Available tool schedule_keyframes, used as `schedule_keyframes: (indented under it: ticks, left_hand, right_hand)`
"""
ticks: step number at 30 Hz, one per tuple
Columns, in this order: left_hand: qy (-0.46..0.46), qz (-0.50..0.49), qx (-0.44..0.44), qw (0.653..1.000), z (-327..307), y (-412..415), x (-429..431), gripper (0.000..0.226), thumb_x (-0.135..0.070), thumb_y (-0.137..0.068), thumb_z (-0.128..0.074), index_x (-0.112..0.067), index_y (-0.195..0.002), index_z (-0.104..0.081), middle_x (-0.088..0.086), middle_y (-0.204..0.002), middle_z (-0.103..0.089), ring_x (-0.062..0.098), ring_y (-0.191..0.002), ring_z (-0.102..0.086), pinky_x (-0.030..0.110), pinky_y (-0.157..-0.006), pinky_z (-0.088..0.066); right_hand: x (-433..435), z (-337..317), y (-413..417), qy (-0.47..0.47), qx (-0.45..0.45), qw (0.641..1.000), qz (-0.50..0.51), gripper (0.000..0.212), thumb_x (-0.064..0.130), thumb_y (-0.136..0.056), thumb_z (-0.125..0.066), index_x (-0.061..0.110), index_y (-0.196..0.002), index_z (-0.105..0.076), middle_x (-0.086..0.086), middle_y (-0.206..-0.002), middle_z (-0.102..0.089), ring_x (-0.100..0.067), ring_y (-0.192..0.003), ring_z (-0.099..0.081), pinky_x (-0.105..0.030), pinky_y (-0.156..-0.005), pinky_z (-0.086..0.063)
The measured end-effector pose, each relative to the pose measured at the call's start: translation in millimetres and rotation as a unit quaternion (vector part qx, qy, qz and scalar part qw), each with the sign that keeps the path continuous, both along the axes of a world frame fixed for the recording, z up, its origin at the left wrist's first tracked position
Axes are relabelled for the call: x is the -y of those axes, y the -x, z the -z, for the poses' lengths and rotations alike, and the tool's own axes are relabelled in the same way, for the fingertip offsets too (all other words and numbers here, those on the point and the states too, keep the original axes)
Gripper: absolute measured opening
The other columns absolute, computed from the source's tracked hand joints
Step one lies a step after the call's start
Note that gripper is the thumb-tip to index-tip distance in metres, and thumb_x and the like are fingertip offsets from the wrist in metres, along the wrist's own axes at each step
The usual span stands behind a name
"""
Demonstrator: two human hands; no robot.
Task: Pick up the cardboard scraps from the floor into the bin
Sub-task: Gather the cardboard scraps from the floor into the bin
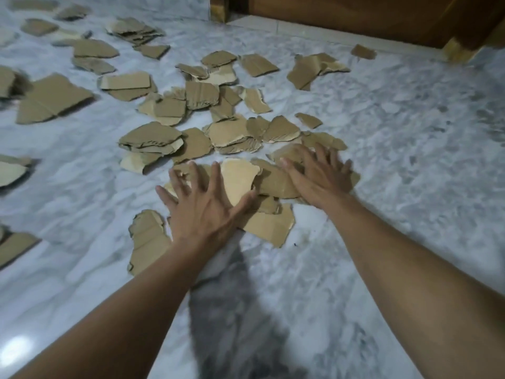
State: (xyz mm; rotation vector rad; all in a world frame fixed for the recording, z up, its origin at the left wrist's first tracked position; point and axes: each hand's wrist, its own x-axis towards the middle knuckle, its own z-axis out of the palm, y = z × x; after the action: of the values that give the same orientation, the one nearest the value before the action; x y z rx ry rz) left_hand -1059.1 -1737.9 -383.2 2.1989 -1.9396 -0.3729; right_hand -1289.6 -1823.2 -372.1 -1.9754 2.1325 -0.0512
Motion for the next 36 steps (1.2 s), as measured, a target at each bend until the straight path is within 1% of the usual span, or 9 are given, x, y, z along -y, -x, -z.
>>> schedule_keyframes:
  ticks: [4,8,12,17,20,24,27,32,36]
  left_hand:
    - [0.059,-0.024,-0.022,0.998,-14.0,-14.4,1.8,0.113,-0.102,-0.068,-0.008,-0.040,-0.160,0.008,0.007,-0.171,-0.003,0.039,-0.155,0.010,0.071,-0.117,0.007]
    - [0.013,-0.098,-0.005,0.995,-15.9,-52.0,-26.2,0.112,-0.103,-0.065,-0.003,-0.044,-0.159,0.009,0.012,-0.171,0.004,0.048,-0.153,0.010,0.073,-0.114,0.007]
    - [0.005,-0.121,-0.073,0.990,-2.5,-35.9,-18.3,0.101,-0.090,-0.081,0.002,-0.030,-0.162,0.007,0.017,-0.170,0.000,0.044,-0.154,0.008,0.058,-0.124,0.007]
    - [0.084,-0.110,-0.162,0.977,-4.6,-3.1,0.1,0.083,-0.068,-0.100,-0.018,-0.013,-0.162,-0.015,0.010,-0.168,-0.023,0.027,-0.156,-0.013,0.048,-0.127,-0.007]
    - [0.094,-0.109,-0.143,0.979,-4.9,-2.4,-9.9,0.087,-0.071,-0.097,-0.035,-0.014,-0.161,-0.022,0.007,-0.163,-0.033,0.030,-0.149,-0.026,0.047,-0.121,-0.023]
    - [0.056,-0.136,-0.067,0.987,-9.7,7.5,-21.3,0.092,-0.079,-0.089,-0.038,-0.018,-0.157,-0.029,0.013,-0.154,-0.039,0.040,-0.136,-0.034,0.049,-0.107,-0.030]
    - [0.047,-0.154,-0.073,0.984,-11.9,10.2,-23.9,0.089,-0.075,-0.091,-0.043,-0.016,-0.156,-0.029,0.017,-0.150,-0.041,0.041,-0.133,-0.037,0.050,-0.105,-0.032]
    - [0.073,-0.137,-0.158,0.975,-9.3,9.3,-34.3,0.058,-0.059,-0.099,-0.043,-0.022,-0.144,-0.048,0.014,-0.144,-0.049,0.039,-0.129,-0.042,0.049,-0.104,-0.034]
    - [0.092,-0.118,-0.225,0.963,-12.6,16.4,-46.1,0.046,-0.048,-0.102,-0.045,-0.026,-0.142,-0.055,0.010,-0.140,-0.053,0.034,-0.129,-0.042,0.043,-0.104,-0.033]
  right_hand:
    - [1.3,3.4,-18.1,0.107,0.050,0.992,-0.045,0.077,0.083,-0.084,-0.023,0.048,-0.152,-0.031,-0.004,-0.161,-0.028,-0.032,-0.148,-0.021,-0.063,-0.116,-0.019]
    - [29.1,-7.2,-3.5,0.022,0.092,0.993,0.076,0.094,0.099,-0.074,-0.011,0.055,-0.157,-0.010,-0.001,-0.172,0.003,-0.036,-0.157,0.009,-0.074,-0.115,0.008]
    - [20.7,-11.7,-43.1,-0.030,0.167,0.985,0.013,0.098,0.098,-0.075,-0.008,0.049,-0.160,-0.012,0.002,-0.173,-0.005,-0.029,-0.158,0.008,-0.064,-0.119,0.015]
    - [-22.0,-5.5,-81.5,0.025,0.258,0.966,-0.010,0.076,0.070,-0.097,-0.043,0.026,-0.158,-0.032,-0.005,-0.163,-0.036,-0.026,-0.151,-0.026,-0.050,-0.123,-0.018]
    - [-40.6,-10.2,-84.5,0.043,0.228,0.972,-0.035,0.074,0.052,-0.095,-0.061,0.021,-0.156,-0.032,-0.006,-0.158,-0.040,-0.030,-0.145,-0.035,-0.046,-0.118,-0.031]
    - [-63.7,-20.7,-82.4,-0.023,0.098,0.995,0.026,0.092,0.071,-0.092,-0.048,0.017,-0.160,-0.019,-0.010,-0.162,-0.026,-0.039,-0.143,-0.026,-0.052,-0.112,-0.027]
    - [-94.2,-23.0,-92.1,-0.015,0.056,0.993,0.099,0.087,0.075,-0.094,-0.036,0.011,-0.153,-0.031,-0.014,-0.152,-0.030,-0.038,-0.132,-0.032,-0.048,-0.105,-0.030]
    - [-102.4,-33.7,-112.3,0.035,0.217,0.965,0.146,0.055,0.049,-0.099,-0.050,0.013,-0.136,-0.031,-0.020,-0.133,-0.047,-0.043,-0.115,-0.055,-0.045,-0.083,-0.046]
    - [-120.5,-36.8,-116.0,0.042,0.313,0.939,0.134,0.047,0.036,-0.097,-0.057,0.022,-0.133,-0.029,-0.013,-0.123,-0.062,-0.038,-0.106,-0.062,-0.035,-0.074,-0.041]
